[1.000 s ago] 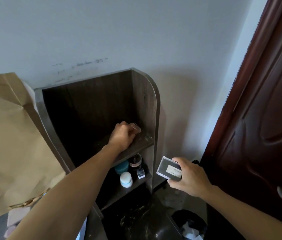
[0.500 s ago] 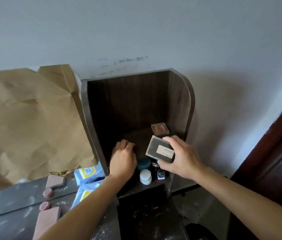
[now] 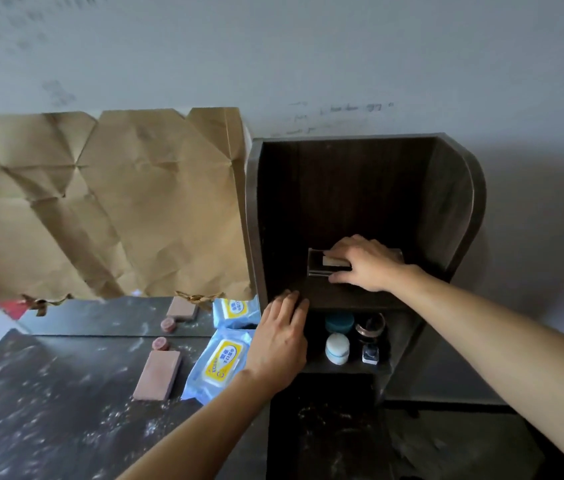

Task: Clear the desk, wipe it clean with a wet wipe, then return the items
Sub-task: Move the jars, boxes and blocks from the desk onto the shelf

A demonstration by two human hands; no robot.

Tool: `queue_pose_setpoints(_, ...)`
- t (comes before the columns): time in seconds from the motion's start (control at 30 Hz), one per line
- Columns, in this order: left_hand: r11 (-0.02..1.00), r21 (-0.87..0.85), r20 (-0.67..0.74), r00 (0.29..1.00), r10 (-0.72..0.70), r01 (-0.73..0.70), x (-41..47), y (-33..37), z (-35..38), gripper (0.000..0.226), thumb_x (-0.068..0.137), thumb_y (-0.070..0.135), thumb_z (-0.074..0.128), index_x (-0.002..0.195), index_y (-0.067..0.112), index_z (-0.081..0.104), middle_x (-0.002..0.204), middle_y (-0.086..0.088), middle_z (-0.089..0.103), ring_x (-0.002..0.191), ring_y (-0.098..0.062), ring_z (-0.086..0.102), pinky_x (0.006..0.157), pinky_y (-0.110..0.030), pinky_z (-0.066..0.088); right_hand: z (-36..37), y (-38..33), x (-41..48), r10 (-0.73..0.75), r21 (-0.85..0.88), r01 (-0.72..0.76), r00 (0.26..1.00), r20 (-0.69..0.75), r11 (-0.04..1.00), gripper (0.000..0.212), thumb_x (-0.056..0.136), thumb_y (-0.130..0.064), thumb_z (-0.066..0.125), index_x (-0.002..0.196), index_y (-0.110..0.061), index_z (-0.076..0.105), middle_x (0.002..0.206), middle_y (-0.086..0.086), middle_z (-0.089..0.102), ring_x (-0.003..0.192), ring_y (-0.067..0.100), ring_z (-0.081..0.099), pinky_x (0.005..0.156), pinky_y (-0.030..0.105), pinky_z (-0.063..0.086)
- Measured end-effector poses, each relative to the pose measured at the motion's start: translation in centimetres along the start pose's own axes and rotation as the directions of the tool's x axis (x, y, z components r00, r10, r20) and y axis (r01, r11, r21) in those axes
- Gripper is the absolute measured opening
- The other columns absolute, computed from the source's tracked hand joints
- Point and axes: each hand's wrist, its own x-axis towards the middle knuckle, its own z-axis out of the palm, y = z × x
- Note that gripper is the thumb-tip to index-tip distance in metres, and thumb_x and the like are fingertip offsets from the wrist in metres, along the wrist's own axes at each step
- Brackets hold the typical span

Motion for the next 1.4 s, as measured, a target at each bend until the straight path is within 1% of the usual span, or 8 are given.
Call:
queue_pose_setpoints(0.17, 1.000, -0.001, -0.018, 0.999, -0.031, 0.031, -1.0, 0.9, -0.4, 0.056, 0.065, 0.002, 0.062, 0.121, -0.003, 0.059, 0.124, -0.023, 0.056, 0.119, -0.039, 0.052, 0.103, -0.045, 0.042, 0.7, -0.3, -0.1, -0.001, 0.055, 0.001, 1.000, -0.003, 0.998, 0.048, 0.087, -0.040, 0.063, 0.132, -0.027, 0.053, 0.135, -0.002, 0.048, 0.122, 0.023, 0.043, 0.096, 0.041, 0.042)
queue_pose_setpoints(0.33, 0.997, -0.033, -0.062, 0.996, -0.065, 0.063, -4.1, 0.7, -0.3, 0.040, 0.069, 0.006, 0.065, 0.108, 0.005, 0.063, 0.114, -0.015, 0.060, 0.099, -0.032, 0.059, 0.082, -0.038, 0.052, 1.9, -2.3, -2.4, -0.034, 0.105, 0.072, 0.945, -0.324, 0.992, 0.035, 0.082, -0.033, 0.069, 0.113, -0.016, 0.067, 0.111, 0.003, 0.061, 0.106, 0.026, 0.054, 0.083, 0.041, 0.047)
queue_pose_setpoints(0.43, 0.992, -0.044, 0.012, 0.993, -0.120, 0.120, -7.0, -0.6, 0.2, 0.017, 0.073, 0.007, 0.065, 0.090, 0.006, 0.063, 0.087, -0.010, 0.060, 0.075, -0.031, 0.057, 0.063, -0.038, 0.050, 2.6, -5.0, -4.9, -0.068, 0.158, 0.153, 0.892, -0.447, 0.976, 0.026, 0.082, -0.027, 0.069, 0.103, -0.011, 0.069, 0.100, 0.004, 0.065, 0.096, 0.025, 0.061, 0.075, 0.039, 0.051)
queue_pose_setpoints(0.57, 0.973, 0.023, 0.175, 0.957, -0.230, 0.230, -10.6, -4.2, 0.6, 0.016, 0.085, 0.017, 0.053, 0.094, 0.008, 0.063, 0.094, -0.009, 0.062, 0.089, -0.031, 0.059, 0.068, -0.040, 0.046, 3.8, -9.6, -8.1, -0.115, 0.203, 0.245, 0.858, -0.501, 0.948, 0.017, 0.081, -0.024, 0.069, 0.094, -0.014, 0.071, 0.088, -0.001, 0.066, 0.083, 0.019, 0.064, 0.058, 0.032, 0.052)
queue_pose_setpoints(0.73, 0.924, 0.068, 0.220, 0.898, -0.382, 0.376, -15.4, -10.0, -0.6, 0.022, 0.087, 0.021, 0.049, 0.104, 0.014, 0.063, 0.103, -0.005, 0.063, 0.099, -0.029, 0.060, 0.071, -0.040, 0.047, 7.4, -16.2, -9.0, -0.158, 0.216, 0.249, 0.917, -0.366, 0.944, 0.015, 0.080, -0.026, 0.069, 0.090, -0.016, 0.070, 0.084, -0.004, 0.066, 0.077, 0.018, 0.064, 0.052, 0.029, 0.048)
queue_pose_setpoints(0.97, 0.901, 0.085, 0.234, 0.870, -0.434, 0.426, -25.4, -20.6, -4.0, 0.018, 0.089, 0.026, 0.047, 0.101, 0.020, 0.059, 0.104, 0.001, 0.061, 0.094, -0.024, 0.061, 0.071, -0.036, 0.048, 15.2, -26.7, -5.4, -0.052, 0.205, 0.054, 0.999, -0.014, 0.977, 0.029, 0.086, -0.041, 0.056, 0.106, -0.021, 0.064, 0.111, -0.006, 0.064, 0.099, 0.022, 0.061, 0.071, 0.033, 0.049)
queue_pose_setpoints(1.17, 0.851, 0.095, 0.274, 0.808, -0.522, 0.517, -31.0, -27.8, -5.5, 0.018, 0.089, 0.026, 0.045, 0.097, 0.019, 0.060, 0.099, 0.001, 0.060, 0.092, -0.024, 0.060, 0.071, -0.036, 0.048, 20.0, -34.1, -2.3, 0.077, 0.238, -0.132, 0.970, 0.229, 0.962, 0.043, 0.085, -0.044, 0.056, 0.124, -0.024, 0.052, 0.123, -0.001, 0.059, 0.106, 0.026, 0.058, 0.078, 0.035, 0.046)
queue_pose_setpoints(1.4, 0.800, 0.034, 0.269, 0.765, -0.585, 0.600, -32.4, -32.4, -4.2, 0.020, 0.090, 0.027, 0.047, 0.104, 0.023, 0.060, 0.102, 0.005, 0.060, 0.095, -0.020, 0.059, 0.071, -0.032, 0.044, 24.6, -38.5, 4.2, 0.136, 0.175, -0.209, 0.925, 0.355, 0.962, 0.045, 0.085, -0.040, 0.056, 0.121, -0.017, 0.045, 0.120, 0.010, 0.054, 0.104, 0.032, 0.057, 0.077, 0.037, 0.047)
